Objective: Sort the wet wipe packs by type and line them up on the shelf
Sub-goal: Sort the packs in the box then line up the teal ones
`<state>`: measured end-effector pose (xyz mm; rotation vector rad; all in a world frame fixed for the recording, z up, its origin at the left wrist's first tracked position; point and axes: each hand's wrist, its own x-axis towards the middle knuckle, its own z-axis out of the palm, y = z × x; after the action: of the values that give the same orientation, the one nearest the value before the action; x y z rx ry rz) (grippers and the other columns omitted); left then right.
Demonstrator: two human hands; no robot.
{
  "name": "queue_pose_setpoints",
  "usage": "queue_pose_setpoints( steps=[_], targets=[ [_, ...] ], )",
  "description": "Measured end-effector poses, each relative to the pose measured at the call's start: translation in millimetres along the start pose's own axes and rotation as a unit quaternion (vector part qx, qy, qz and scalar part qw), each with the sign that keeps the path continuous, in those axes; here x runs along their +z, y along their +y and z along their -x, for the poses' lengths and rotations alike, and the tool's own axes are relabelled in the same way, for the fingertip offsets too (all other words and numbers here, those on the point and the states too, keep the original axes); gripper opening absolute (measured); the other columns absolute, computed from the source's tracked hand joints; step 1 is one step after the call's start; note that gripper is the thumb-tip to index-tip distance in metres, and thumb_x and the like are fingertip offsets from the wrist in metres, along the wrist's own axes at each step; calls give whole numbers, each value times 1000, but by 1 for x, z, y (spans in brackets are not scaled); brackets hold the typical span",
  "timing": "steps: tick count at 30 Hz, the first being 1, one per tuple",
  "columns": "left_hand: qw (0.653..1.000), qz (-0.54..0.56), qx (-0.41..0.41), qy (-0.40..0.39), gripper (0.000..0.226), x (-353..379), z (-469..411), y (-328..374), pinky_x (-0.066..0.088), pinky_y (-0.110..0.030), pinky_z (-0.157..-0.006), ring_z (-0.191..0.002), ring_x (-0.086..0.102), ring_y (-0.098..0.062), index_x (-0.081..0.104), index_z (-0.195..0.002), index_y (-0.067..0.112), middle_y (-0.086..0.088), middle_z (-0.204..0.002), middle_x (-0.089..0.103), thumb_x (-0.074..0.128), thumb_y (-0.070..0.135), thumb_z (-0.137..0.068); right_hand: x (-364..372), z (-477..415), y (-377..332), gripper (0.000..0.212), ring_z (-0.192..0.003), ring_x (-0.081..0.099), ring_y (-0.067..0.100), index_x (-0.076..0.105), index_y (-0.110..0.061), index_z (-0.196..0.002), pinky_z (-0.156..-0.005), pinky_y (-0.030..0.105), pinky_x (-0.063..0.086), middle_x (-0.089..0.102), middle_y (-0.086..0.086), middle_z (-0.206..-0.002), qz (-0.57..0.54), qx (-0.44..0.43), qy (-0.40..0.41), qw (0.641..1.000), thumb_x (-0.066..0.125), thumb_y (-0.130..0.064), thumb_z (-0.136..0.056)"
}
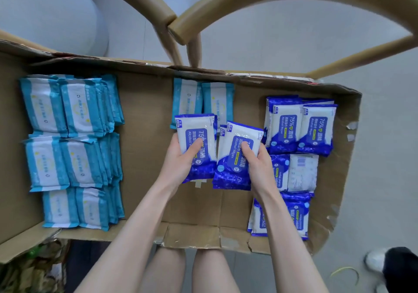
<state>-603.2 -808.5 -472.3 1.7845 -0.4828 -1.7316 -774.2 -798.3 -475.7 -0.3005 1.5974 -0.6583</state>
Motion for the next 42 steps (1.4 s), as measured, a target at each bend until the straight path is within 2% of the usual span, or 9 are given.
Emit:
queue_pose_setpoints(
  steps=[3,10,15,22,25,29,32,38,42],
  targets=[
    [999,-23,-16,-20,16,14,14,-13,55,-29,-81,-99,66,-10,50,-110,23,2,-113,65,54,22,-95,-23,19,8,21,-92,70,18,52,-12,-112,-71,29,58,70,4,-106,-5,-12,15,1000,56,-22,-94],
    [993,-99,-33,-46,19,69,48,-43,53,-16,-63,-79,66,5,45,-107,17,8,-100,64,55,26,-94,-85,40,24,26,-92,70,17,48,-14,-114,-67,29,57,69,3,-109,12,-21,74,997,59,-25,-92],
    [995,-84,-43,-33,27,127,62,-73,58,-32,-74,-90,69,-8,46,-110,17,2,-108,66,61,28,-90,-142,34,25,25,-80,70,5,45,-16,-112,-56,18,53,67,-5,-99,38,-40,84,995,59,-22,-92],
    [997,-76,-9,21,25,200,52,-106,57,-28,-76,-93,67,-6,52,-111,20,7,-105,66,64,25,-89,-200,-3,32,27,-90,67,3,45,-19,-114,-71,23,55,64,-8,-105,104,-87,102,985,59,-25,-92],
    [982,-179,28,52,35,214,37,-120,44,-27,-92,-113,51,-10,48,-124,19,6,-116,53,60,27,-92,-202,-18,39,44,-112,52,5,40,-16,-132,-81,8,43,46,-1,-126,249,-122,114,954,59,-24,-93],
    [934,-332,42,123,68,226,34,-139,21,-31,-103,-128,26,-16,20,-147,16,-3,-140,27,55,34,-92,-198,-23,53,80,-139,18,19,6,-10,-151,-110,19,14,16,11,-154,379,-159,129,903,59,-22,-92],
    [939,-315,47,128,83,230,38,-144,11,-39,-114,-142,11,-17,-4,-151,17,-3,-156,11,53,37,-93,-198,-24,61,85,-143,10,21,-2,-8,-150,-101,4,-6,2,10,-159,425,-198,123,875,59,-25,-92],
    [953,-292,32,69,80,214,35,-148,34,-45,-109,-137,32,-15,3,-151,26,3,-154,26,55,41,-92,-206,-24,60,82,-143,17,19,-3,-14,-151,-108,27,28,-2,5,-160,471,-190,61,859,54,-34,-94],
    [948,-317,22,20,68,199,35,-134,45,-42,-100,-122,50,-13,20,-147,29,7,-141,46,57,35,-91,-211,-18,51,82,-143,16,22,-2,-14,-151,-111,35,27,1,7,-160,510,-167,50,842,52,-36,-95]
  ],
)
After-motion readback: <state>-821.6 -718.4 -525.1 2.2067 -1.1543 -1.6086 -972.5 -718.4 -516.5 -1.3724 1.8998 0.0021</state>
